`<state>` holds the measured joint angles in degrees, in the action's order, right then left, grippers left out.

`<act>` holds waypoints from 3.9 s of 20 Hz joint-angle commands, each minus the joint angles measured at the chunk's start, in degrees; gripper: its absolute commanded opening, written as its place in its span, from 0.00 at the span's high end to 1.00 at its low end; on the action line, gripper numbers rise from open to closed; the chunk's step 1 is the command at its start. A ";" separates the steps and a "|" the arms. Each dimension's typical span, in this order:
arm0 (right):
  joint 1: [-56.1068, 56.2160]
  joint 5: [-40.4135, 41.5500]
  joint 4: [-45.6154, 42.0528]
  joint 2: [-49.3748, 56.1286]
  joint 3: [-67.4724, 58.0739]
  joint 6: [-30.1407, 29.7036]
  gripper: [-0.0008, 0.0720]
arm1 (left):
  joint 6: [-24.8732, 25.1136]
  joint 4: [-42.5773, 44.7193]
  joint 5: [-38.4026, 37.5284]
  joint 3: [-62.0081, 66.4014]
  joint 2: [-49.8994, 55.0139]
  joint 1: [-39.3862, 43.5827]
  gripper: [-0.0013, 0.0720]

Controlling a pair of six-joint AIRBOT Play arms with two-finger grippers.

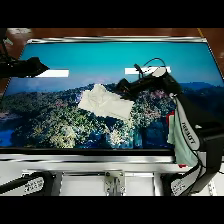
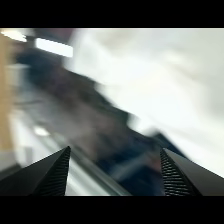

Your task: Fold the shirts.

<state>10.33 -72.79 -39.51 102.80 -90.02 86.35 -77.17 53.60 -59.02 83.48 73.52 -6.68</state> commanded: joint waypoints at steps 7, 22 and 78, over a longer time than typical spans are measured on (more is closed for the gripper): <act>-7.08 2.29 -8.07 -0.76 14.45 5.38 0.02 | -0.02 -0.02 -0.11 -0.24 -0.04 0.24 0.93; -9.18 -5.18 -4.20 -4.22 -6.67 -0.44 0.92 | 0.04 0.00 0.07 -0.24 -0.02 0.28 0.93; -43.52 -5.46 -50.38 -47.15 5.88 14.99 0.09 | -0.37 25.68 -13.22 0.04 2.40 11.06 0.93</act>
<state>-33.95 -92.75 -102.56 55.68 -74.39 100.16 -73.41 69.30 -64.55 83.37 74.56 0.82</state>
